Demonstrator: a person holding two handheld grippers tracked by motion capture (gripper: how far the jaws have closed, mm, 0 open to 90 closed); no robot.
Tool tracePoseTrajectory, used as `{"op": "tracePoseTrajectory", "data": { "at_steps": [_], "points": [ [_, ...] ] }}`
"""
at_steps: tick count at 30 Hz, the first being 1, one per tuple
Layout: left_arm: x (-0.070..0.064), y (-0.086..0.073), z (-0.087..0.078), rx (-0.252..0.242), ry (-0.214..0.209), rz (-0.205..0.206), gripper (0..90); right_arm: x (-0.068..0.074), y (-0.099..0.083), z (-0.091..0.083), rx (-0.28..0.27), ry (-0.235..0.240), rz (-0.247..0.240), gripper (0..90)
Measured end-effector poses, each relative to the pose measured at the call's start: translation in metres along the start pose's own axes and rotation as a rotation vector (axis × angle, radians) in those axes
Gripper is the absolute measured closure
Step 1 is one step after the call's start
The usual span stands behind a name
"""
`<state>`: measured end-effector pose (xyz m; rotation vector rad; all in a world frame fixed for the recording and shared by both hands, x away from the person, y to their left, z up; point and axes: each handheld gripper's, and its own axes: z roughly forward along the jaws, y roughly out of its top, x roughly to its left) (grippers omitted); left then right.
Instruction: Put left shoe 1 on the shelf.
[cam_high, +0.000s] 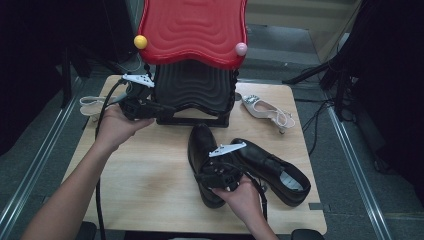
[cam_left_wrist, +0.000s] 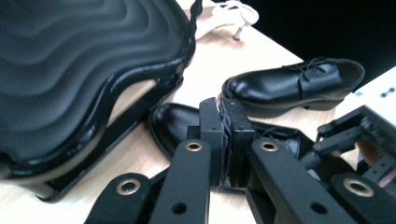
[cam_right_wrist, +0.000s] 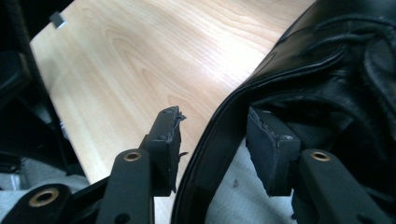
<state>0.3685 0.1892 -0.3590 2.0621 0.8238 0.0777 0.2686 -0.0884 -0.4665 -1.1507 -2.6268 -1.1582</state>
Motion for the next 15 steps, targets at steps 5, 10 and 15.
{"op": "tracePoseTrajectory", "data": {
  "at_steps": [5, 10, 15],
  "points": [
    [0.001, 0.019, -0.006, -0.002, 0.018, 0.017, 89.0, -0.001, 0.007, 0.009, 0.04, 0.007, 0.023, 57.7],
    [0.003, 0.046, -0.02, -0.025, 0.031, 0.039, 89.0, -0.002, 0.009, 0.026, 0.078, -0.005, -0.008, 58.1],
    [0.008, 0.066, -0.027, -0.045, 0.04, 0.04, 89.0, -0.002, 0.009, 0.027, 0.076, -0.014, 0.008, 59.9]
  ]
}}
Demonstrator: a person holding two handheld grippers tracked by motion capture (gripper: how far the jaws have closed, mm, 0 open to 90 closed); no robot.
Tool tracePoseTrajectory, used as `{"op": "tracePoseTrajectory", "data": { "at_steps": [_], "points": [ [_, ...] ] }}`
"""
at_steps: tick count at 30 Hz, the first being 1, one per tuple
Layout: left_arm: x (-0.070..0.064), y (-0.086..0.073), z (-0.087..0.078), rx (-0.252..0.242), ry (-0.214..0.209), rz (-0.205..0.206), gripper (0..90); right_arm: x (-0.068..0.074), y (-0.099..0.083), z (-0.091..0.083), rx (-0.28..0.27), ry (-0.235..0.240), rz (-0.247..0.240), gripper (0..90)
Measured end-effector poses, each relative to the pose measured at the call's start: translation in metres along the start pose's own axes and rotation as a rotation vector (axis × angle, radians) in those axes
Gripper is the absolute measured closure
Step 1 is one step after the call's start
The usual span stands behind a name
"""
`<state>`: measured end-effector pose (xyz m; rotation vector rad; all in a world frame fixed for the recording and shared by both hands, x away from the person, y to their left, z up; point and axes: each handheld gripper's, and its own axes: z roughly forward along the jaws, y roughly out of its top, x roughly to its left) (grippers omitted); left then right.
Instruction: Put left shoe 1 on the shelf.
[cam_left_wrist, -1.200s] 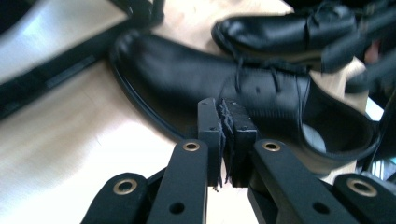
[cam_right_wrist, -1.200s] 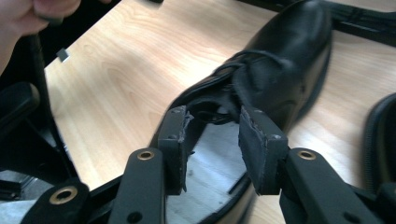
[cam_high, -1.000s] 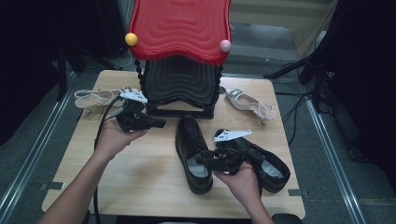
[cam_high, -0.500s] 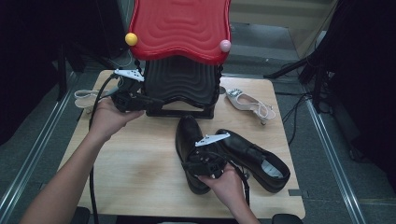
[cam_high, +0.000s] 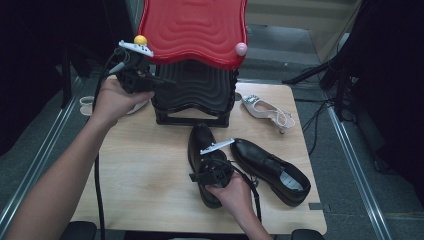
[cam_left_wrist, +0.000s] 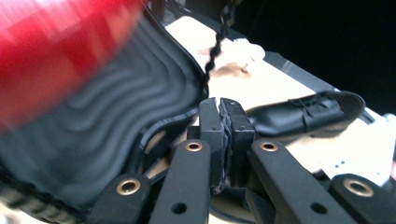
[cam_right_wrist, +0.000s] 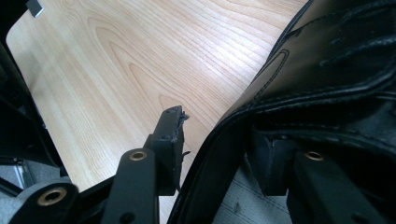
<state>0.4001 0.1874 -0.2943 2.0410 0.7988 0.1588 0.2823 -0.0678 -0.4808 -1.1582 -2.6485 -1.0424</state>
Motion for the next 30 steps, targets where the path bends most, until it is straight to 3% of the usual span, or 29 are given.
{"op": "tracePoseTrajectory", "data": {
  "at_steps": [9, 14, 17, 18, 21, 30],
  "points": [
    [0.003, 0.045, -0.012, -0.019, 0.052, 0.044, 88.8, 0.004, 0.008, 0.002, 0.045, -0.034, 0.021, 65.4],
    [0.009, 0.069, -0.016, -0.031, 0.095, 0.059, 89.5, -0.007, 0.004, -0.002, 0.039, 0.033, 0.043, 75.5],
    [0.012, 0.074, -0.015, -0.042, 0.098, 0.051, 90.0, -0.008, 0.004, -0.006, 0.053, 0.043, 0.043, 81.1],
    [0.015, 0.077, -0.012, -0.034, 0.123, 0.047, 90.0, -0.008, 0.004, -0.007, 0.06, 0.035, 0.04, 82.5],
    [0.019, 0.079, -0.008, -0.026, 0.14, 0.042, 90.0, -0.008, 0.003, -0.01, 0.064, 0.013, 0.028, 85.4],
    [0.028, 0.074, 0.002, -0.031, 0.148, 0.0, 90.0, -0.022, -0.001, -0.031, -0.002, 0.014, 0.029, 87.3]
  ]
}}
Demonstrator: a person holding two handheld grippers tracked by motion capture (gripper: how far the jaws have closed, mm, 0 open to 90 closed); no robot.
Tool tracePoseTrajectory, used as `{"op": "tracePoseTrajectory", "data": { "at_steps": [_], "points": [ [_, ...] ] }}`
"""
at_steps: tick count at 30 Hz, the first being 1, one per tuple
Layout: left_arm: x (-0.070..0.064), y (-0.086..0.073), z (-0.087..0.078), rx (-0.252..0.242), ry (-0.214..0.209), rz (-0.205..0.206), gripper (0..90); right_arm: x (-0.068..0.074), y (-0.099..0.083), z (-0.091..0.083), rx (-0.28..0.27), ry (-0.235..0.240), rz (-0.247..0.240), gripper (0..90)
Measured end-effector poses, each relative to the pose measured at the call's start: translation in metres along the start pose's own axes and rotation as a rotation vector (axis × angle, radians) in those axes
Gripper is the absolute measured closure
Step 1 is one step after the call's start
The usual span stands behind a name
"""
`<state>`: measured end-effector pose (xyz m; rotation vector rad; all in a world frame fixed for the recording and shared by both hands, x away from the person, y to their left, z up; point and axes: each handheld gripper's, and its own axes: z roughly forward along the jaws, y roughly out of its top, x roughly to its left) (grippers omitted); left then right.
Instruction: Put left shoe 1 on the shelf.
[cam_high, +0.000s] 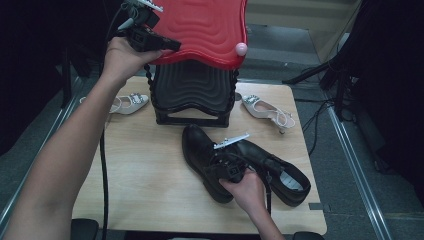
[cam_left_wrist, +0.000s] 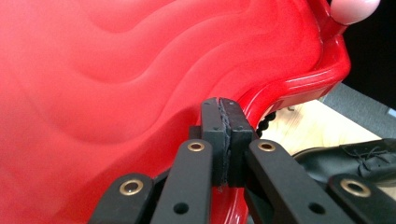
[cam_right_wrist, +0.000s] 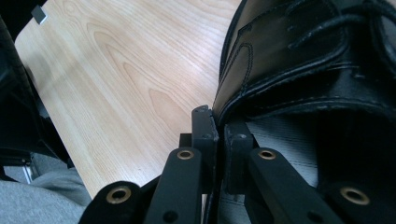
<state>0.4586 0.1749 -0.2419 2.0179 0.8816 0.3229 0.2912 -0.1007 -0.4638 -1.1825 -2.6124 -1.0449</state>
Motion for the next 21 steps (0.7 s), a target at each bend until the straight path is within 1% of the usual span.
{"op": "tracePoseTrajectory", "data": {
  "at_steps": [2, 3, 8, 10, 11, 12, 14, 15, 16, 18, 19, 21],
  "points": [
    [0.001, 0.0, 0.0, 0.005, 0.002, -0.005, 90.0, -0.001, 0.0, -0.001, -0.002, 0.002, -0.002, 87.3],
    [0.0, 0.0, 0.0, 0.014, 0.008, 0.001, 90.0, -0.002, 0.0, -0.002, -0.006, 0.005, -0.002, 87.3],
    [-0.001, 0.0, -0.001, 0.017, 0.011, -0.024, 90.0, -0.005, 0.003, -0.007, -0.011, 0.007, -0.004, 87.3],
    [-0.003, 0.0, -0.001, 0.022, 0.021, -0.026, 90.0, -0.007, 0.006, -0.012, -0.021, 0.008, -0.008, 87.4],
    [-0.003, 0.0, -0.001, 0.022, 0.021, -0.026, 90.0, -0.007, 0.006, -0.012, -0.021, 0.008, -0.008, 87.4],
    [-0.003, 0.0, -0.001, 0.023, 0.021, -0.023, 90.0, -0.009, 0.008, -0.015, -0.034, 0.01, -0.006, 87.4],
    [-0.006, 0.001, -0.001, 0.031, 0.014, -0.019, 90.0, -0.01, 0.011, -0.018, -0.034, 0.01, -0.005, 87.4],
    [-0.006, 0.001, -0.001, 0.031, 0.014, -0.019, 90.0, -0.01, 0.011, -0.018, -0.034, 0.01, -0.005, 87.4],
    [-0.007, 0.001, -0.001, 0.034, 0.016, -0.018, 90.0, -0.009, 0.014, -0.022, -0.036, 0.006, -0.017, 87.4],
    [-0.009, 0.001, -0.001, 0.037, 0.023, -0.017, 90.0, -0.008, 0.015, -0.023, -0.034, 0.007, -0.015, 87.4],
    [-0.008, 0.001, -0.001, 0.036, 0.023, -0.019, 90.0, -0.005, 0.018, -0.028, -0.039, 0.004, -0.029, 87.4],
    [-0.008, 0.001, -0.001, 0.036, 0.021, -0.022, 90.0, -0.004, 0.019, -0.031, -0.043, 0.006, -0.036, 87.4]
  ]
}}
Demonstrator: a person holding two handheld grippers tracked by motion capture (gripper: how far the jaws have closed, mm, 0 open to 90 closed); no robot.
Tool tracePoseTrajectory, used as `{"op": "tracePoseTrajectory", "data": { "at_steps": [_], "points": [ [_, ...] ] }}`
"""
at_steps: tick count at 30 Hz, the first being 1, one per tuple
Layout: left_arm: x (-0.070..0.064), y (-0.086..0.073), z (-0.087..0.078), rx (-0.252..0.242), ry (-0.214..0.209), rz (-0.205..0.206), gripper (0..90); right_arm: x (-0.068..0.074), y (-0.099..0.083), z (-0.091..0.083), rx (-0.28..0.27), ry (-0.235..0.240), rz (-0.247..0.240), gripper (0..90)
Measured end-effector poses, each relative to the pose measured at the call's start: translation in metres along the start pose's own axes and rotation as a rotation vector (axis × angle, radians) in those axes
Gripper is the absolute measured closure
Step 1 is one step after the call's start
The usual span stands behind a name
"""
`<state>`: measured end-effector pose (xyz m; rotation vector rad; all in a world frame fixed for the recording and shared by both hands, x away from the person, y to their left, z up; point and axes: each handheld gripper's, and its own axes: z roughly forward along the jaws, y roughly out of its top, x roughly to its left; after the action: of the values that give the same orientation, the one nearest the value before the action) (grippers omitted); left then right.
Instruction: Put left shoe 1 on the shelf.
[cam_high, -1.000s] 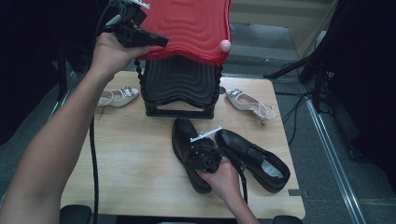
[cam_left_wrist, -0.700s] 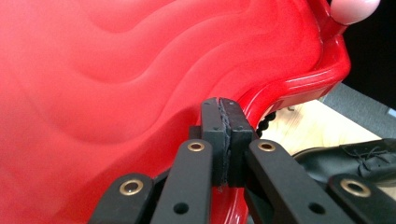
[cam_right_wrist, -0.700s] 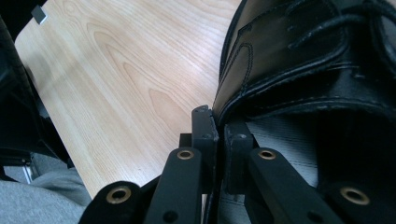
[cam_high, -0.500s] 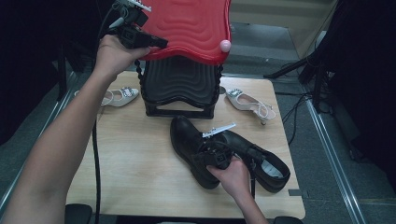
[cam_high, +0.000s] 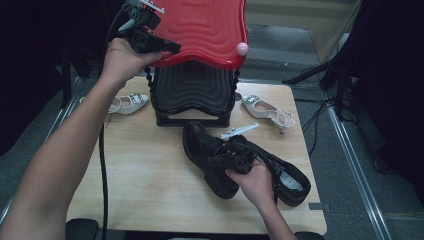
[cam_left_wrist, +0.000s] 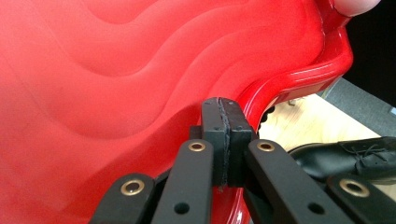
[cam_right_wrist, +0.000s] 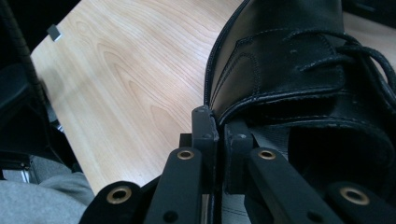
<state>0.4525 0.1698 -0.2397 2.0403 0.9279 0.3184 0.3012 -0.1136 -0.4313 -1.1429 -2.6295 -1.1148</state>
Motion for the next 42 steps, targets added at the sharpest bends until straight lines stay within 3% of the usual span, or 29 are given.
{"op": "tracePoseTrajectory", "data": {
  "at_steps": [7, 16, 22, 23, 26, 30, 31, 32, 42],
  "points": [
    [0.0, 0.0, 0.0, 0.002, -0.001, -0.011, 90.0, 0.013, 0.01, -0.033, -0.059, 0.039, -0.025, 87.4],
    [0.001, 0.0, -0.001, 0.009, -0.002, -0.016, 90.0, 0.021, 0.038, -0.047, -0.108, 0.026, -0.073, 87.4],
    [0.002, 0.0, -0.002, 0.014, -0.003, -0.018, 90.0, 0.015, 0.069, -0.039, -0.159, 0.001, -0.089, 87.4],
    [0.002, 0.0, -0.002, 0.014, -0.005, -0.02, 90.0, 0.012, 0.081, -0.034, -0.177, -0.012, -0.093, 87.4],
    [0.002, -0.001, -0.003, 0.018, -0.004, -0.02, 90.0, 0.011, 0.089, -0.028, -0.191, -0.032, -0.1, 87.4],
    [0.002, -0.001, -0.003, 0.021, -0.001, -0.019, 90.0, 0.008, 0.11, -0.009, -0.224, -0.101, -0.109, 87.4],
    [0.002, -0.001, -0.003, 0.021, -0.001, -0.018, 90.0, 0.008, 0.11, -0.009, -0.224, -0.101, -0.109, 87.4],
    [0.002, -0.001, -0.003, 0.021, -0.001, -0.018, 90.0, 0.006, 0.116, -0.001, -0.24, -0.131, -0.109, 87.4],
    [0.003, -0.003, -0.005, 0.027, -0.005, -0.013, 90.0, 0.003, 0.13, 0.026, -0.315, -0.162, -0.123, 87.3]
  ]
}}
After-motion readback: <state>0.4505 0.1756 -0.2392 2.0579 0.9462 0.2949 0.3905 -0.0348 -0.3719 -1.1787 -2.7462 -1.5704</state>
